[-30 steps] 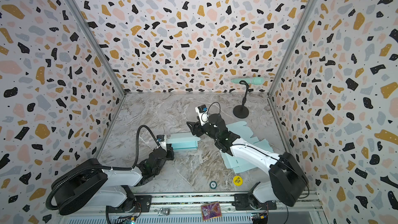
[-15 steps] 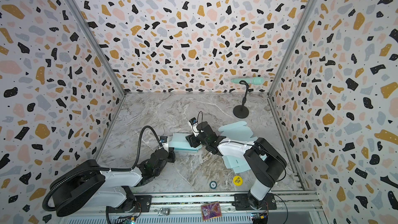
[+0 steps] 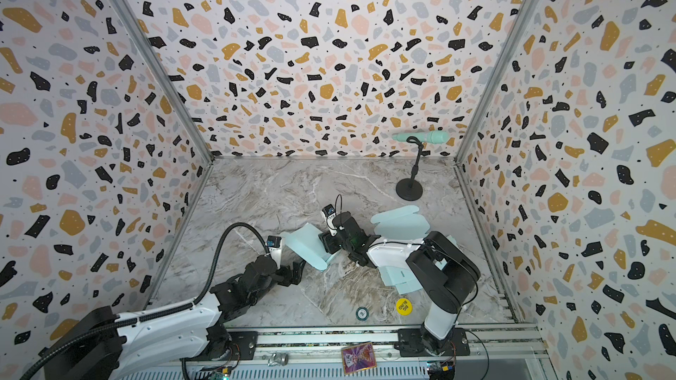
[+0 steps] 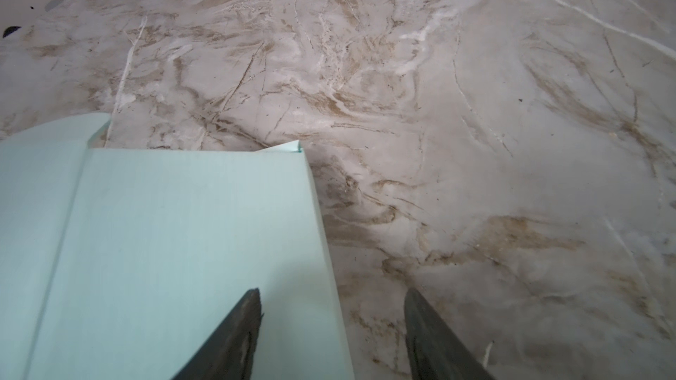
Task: Fold the paper box
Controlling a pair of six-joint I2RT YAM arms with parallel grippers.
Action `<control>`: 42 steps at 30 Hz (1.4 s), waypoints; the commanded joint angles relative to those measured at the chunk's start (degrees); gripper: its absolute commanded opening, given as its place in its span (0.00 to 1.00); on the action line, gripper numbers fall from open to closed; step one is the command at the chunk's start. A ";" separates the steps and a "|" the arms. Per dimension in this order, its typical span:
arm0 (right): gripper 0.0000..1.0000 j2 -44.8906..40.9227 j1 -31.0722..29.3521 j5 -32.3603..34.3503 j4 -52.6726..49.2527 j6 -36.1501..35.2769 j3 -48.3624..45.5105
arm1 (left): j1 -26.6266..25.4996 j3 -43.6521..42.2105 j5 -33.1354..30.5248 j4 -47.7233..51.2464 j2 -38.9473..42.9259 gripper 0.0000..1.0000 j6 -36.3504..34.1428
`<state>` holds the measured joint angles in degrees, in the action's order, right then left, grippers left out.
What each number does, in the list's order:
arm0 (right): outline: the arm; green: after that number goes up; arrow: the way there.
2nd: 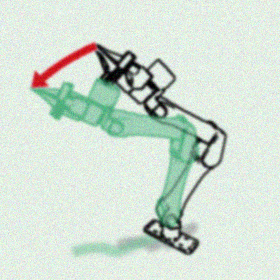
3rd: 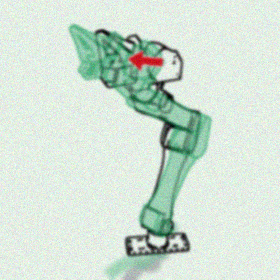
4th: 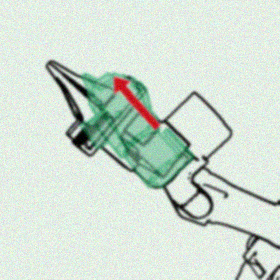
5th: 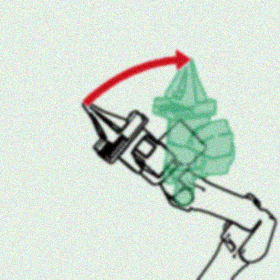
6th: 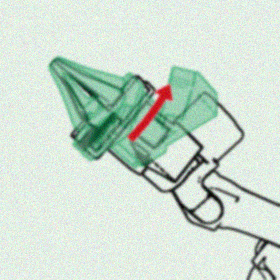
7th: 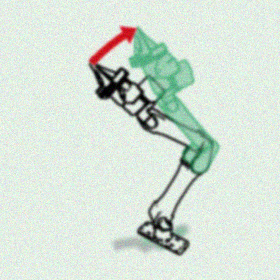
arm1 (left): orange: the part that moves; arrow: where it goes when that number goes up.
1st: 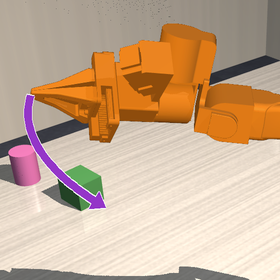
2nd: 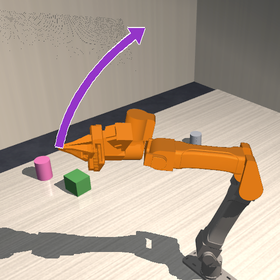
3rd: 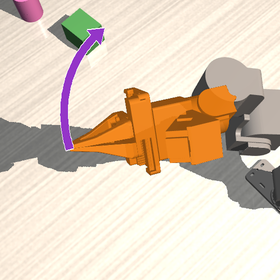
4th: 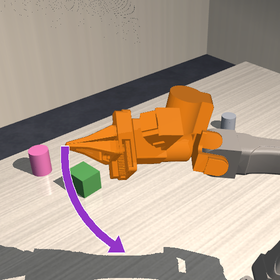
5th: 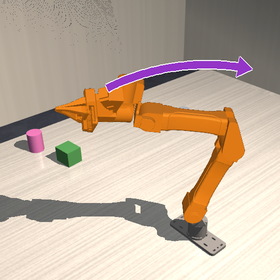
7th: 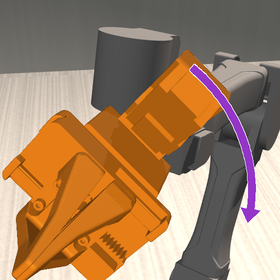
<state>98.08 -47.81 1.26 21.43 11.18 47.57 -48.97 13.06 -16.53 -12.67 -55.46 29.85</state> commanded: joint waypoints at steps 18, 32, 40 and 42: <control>0.61 3.05 -4.31 6.49 -1.28 -3.82 -1.09 | 1.47 20.16 -7.00 24.03 3.44 1.00 1.98; 0.61 2.41 -4.67 6.69 -0.70 -3.62 -1.08 | 9.33 13.78 -2.68 12.00 -12.38 1.00 3.38; 0.64 -1.81 -3.44 4.49 -3.92 -1.54 0.87 | 9.24 9.20 1.09 4.73 -16.21 1.00 7.55; 0.67 -5.45 -2.59 2.54 -5.27 0.55 0.07 | 9.07 8.92 1.07 4.22 -16.38 1.00 7.94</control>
<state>98.39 -51.24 6.35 20.14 9.34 47.29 -39.79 23.16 -17.32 -6.94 -71.05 36.69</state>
